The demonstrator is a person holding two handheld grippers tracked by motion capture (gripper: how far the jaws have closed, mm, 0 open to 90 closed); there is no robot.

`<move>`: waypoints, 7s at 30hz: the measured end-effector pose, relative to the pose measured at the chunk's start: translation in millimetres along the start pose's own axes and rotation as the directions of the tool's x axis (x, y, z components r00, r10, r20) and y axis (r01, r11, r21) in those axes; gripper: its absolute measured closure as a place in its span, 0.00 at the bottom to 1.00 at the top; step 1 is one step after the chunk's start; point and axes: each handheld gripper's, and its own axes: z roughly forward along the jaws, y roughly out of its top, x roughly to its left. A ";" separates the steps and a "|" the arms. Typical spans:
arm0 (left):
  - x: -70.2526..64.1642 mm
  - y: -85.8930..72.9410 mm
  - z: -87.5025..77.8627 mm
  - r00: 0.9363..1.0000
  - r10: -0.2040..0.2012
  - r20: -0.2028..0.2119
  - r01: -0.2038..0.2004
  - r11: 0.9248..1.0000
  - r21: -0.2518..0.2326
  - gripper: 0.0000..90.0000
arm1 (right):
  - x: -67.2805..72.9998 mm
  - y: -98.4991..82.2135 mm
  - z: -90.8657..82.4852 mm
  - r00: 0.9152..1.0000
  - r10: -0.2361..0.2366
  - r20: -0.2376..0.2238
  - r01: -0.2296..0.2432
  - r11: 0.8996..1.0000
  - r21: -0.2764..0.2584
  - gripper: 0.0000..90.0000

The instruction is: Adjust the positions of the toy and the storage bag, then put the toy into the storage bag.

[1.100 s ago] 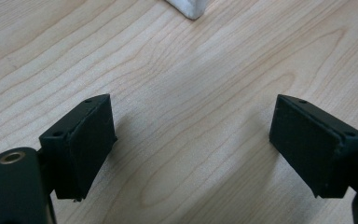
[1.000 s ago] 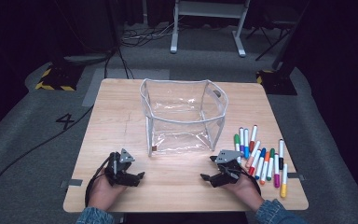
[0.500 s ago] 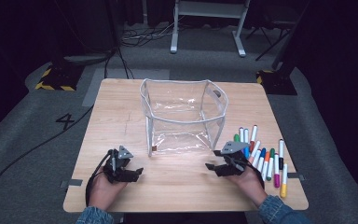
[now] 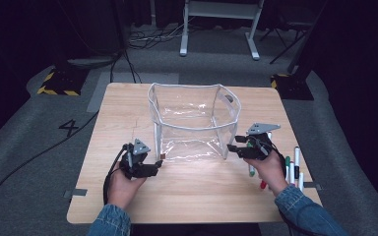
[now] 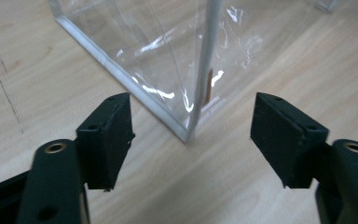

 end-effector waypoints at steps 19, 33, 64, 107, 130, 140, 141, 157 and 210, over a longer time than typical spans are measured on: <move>-52.6 -36.9 -48.1 0.977 0.158 0.146 -0.160 0.987 0.000 0.97 | 51.6 -31.7 -51.5 0.976 -0.158 -0.147 0.165 0.986 0.031 0.97; -91.5 -62.9 -69.8 0.931 0.214 0.295 -0.217 0.976 -0.022 0.95 | 81.3 -81.8 -104.2 0.959 -0.149 -0.240 0.162 0.986 0.034 0.96; 2.1 -61.6 -24.8 0.995 -0.008 0.095 -0.002 0.994 0.106 0.36 | -13.6 -96.7 -149.2 0.995 -0.010 0.100 -0.002 0.993 0.121 0.63; 3.3 -71.4 -7.0 0.997 0.045 0.063 -0.055 0.982 0.181 0.29 | -57.5 -158.7 -140.1 0.944 0.152 0.292 -0.281 0.835 0.472 0.85; 9.4 -80.7 -0.8 0.994 0.073 0.086 -0.080 0.994 0.080 0.17 | -47.6 -103.0 -179.1 0.975 0.105 0.197 -0.167 0.929 0.331 0.85; 12.0 -82.9 0.7 0.993 0.080 0.091 -0.085 0.995 0.051 0.15 | -38.6 -54.7 -190.0 0.992 0.043 0.118 -0.074 0.960 0.272 0.85; 11.9 -82.9 0.7 0.993 0.080 0.089 -0.085 0.995 0.051 0.15 | -37.4 -49.4 -190.4 0.993 0.035 0.113 -0.064 0.962 0.266 0.85; 10.9 -83.5 -0.3 0.997 0.052 0.054 -0.055 0.997 0.053 0.16 | 8.7 49.8 -180.3 0.988 -0.144 -0.048 0.151 0.968 0.199 0.85; 10.0 -81.5 4.2 0.996 0.057 0.066 -0.063 0.994 0.087 0.00 | 136.4 104.3 6.0 0.842 -0.342 -0.417 0.530 0.665 0.525 0.85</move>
